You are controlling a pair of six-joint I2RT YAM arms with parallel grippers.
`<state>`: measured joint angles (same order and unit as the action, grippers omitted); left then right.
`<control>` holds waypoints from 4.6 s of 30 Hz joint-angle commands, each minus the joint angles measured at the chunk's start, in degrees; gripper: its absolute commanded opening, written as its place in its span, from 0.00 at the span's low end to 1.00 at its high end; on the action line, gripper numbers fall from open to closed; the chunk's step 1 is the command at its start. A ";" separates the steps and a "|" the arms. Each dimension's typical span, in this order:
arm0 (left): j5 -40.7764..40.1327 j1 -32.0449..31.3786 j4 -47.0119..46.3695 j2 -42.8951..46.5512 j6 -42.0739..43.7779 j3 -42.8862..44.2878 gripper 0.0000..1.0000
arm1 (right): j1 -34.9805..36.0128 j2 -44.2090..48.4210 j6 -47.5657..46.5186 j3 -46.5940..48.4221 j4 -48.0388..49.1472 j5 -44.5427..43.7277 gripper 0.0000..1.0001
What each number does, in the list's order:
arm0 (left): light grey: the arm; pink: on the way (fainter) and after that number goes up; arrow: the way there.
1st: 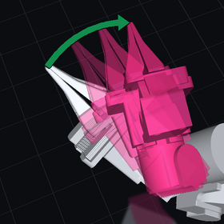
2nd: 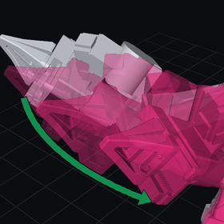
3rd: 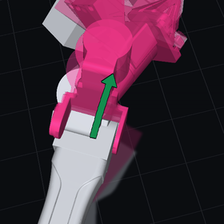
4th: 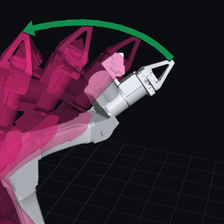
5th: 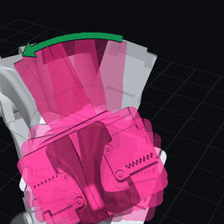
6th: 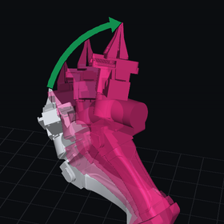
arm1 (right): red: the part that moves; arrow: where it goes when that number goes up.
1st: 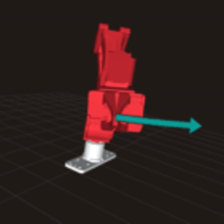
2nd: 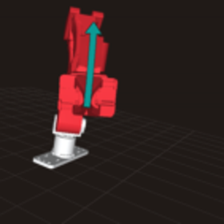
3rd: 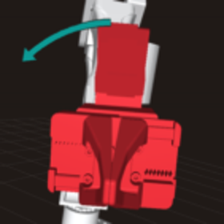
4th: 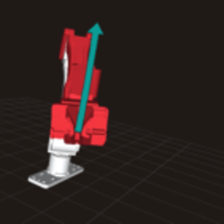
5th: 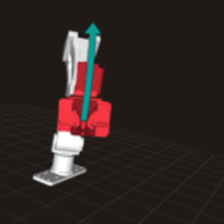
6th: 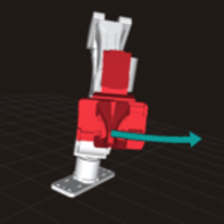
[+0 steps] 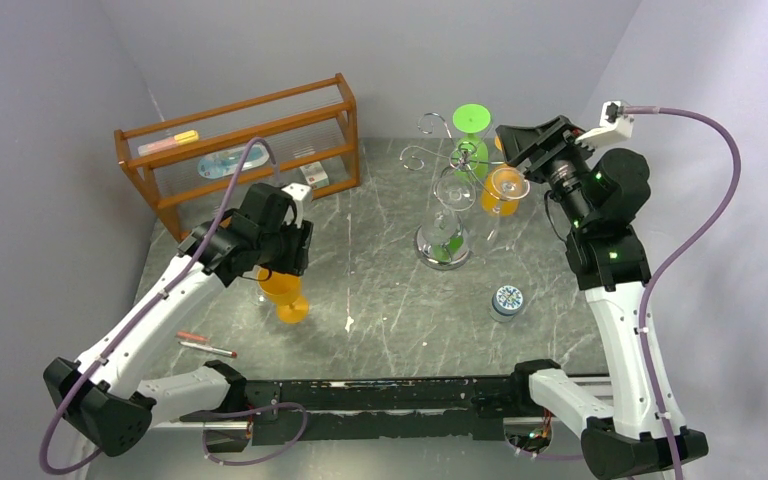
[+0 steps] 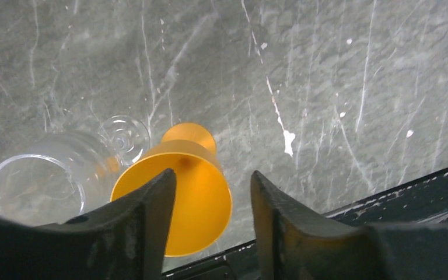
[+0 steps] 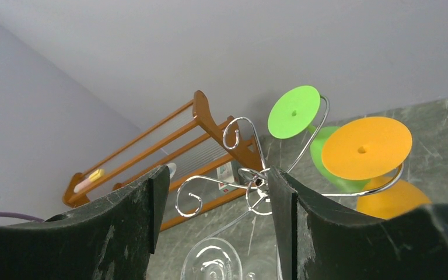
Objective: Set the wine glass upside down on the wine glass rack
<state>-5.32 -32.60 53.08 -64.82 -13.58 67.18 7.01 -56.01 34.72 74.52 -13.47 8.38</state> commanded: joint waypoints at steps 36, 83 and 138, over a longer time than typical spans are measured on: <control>8.43 -0.70 -20.20 7.37 -4.78 7.78 0.05 | -0.32 -1.22 2.23 0.98 2.41 11.89 0.77; 8.64 -0.63 -87.67 24.56 -53.68 -18.95 0.05 | 50.37 -18.21 27.44 -8.54 58.47 -24.23 0.63; 4.03 -0.66 -35.84 28.53 -27.72 3.47 0.93 | 50.23 -23.74 -26.37 -7.19 69.72 -13.91 0.00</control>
<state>-4.58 -33.10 12.91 -35.62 -49.04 61.95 57.12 -81.84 17.96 68.99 54.94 -11.62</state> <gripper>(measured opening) 0.932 0.065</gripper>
